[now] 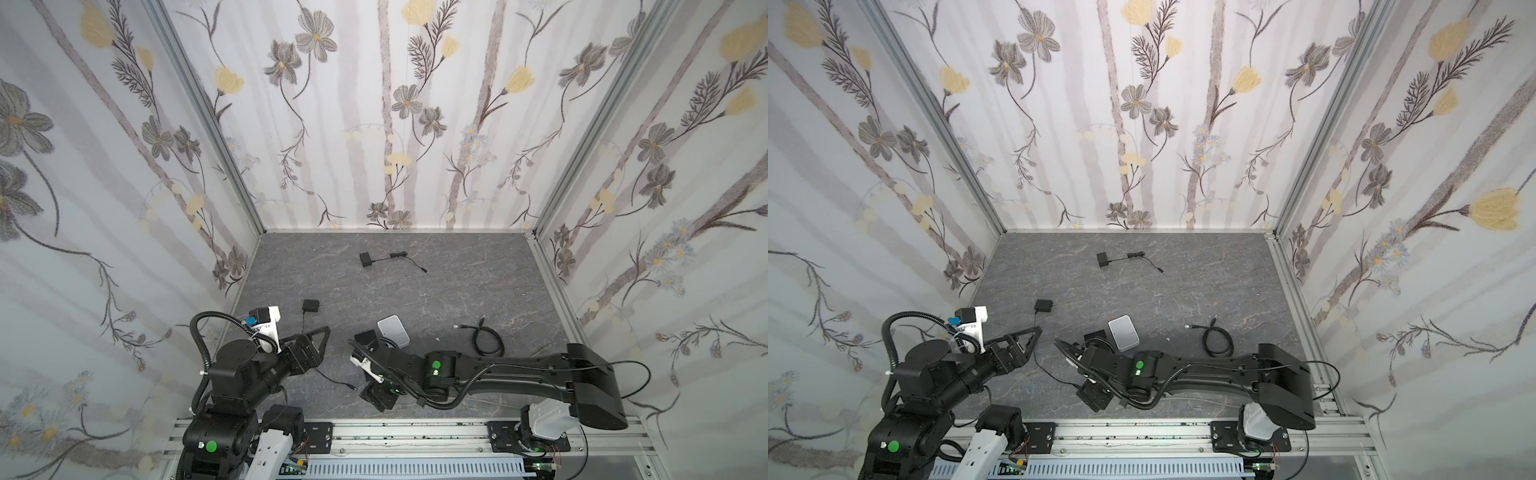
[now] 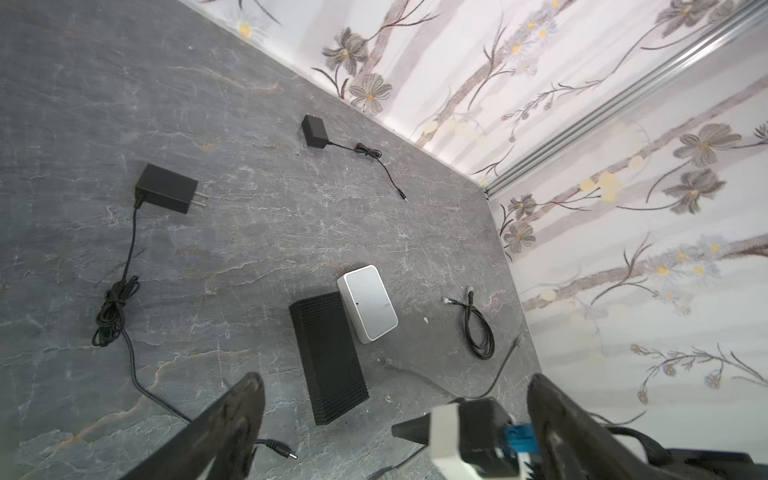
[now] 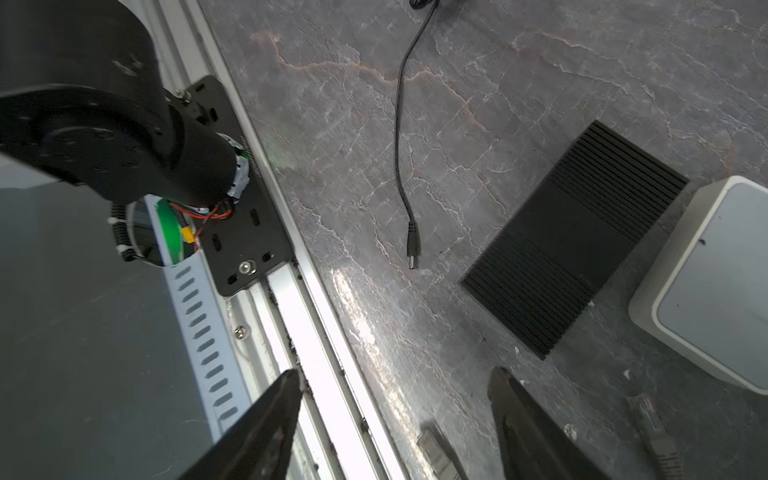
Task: Insert the plug into the switch port
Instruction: 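Reach the right gripper to the black cable's barrel plug while the left arm lifts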
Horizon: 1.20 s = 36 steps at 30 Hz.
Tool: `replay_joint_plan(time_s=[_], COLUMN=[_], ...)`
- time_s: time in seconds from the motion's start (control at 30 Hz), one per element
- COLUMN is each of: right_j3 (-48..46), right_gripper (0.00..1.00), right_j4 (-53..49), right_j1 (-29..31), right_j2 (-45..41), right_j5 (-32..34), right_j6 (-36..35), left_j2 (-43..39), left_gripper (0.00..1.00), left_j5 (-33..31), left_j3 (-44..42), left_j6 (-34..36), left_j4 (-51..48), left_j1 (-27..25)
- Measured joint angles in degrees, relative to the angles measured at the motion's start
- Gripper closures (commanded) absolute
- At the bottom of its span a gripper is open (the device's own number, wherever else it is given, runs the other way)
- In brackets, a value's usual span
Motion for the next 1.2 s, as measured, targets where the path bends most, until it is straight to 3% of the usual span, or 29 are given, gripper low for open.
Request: replay_joint_plan(time_s=[0.2, 0.5, 0.7, 1.0, 1.2], right_j3=[11.5, 18.4, 19.9, 21.5, 22.3], right_gripper=[0.43, 0.56, 0.64, 0.72, 0.93], right_j4=[-7.6, -11.7, -12.6, -12.8, -12.1], right_j1=[0.8, -0.2, -1.4, -2.5, -2.7], right_j2=[13.3, 23.2, 25.6, 27.9, 28.7], right_j5=[-0.7, -3.9, -4.0, -4.1, -4.0], right_j6=[-4.1, -5.6, -5.2, -5.3, -5.7], left_j2=[-5.5, -6.9, -10.0, -9.9, -10.0], left_gripper=[0.0, 0.0, 0.0, 0.0, 0.0], left_j5=[-2.8, -7.0, -12.4, -13.7, -14.1], left_j3=[-1.7, -1.8, -2.1, -2.3, -2.5], left_j6=[1.4, 1.8, 1.1, 1.0, 1.0], left_j4=[-0.8, -1.6, -2.2, -2.2, -2.1], left_j1=[0.0, 0.0, 0.3, 0.7, 0.7])
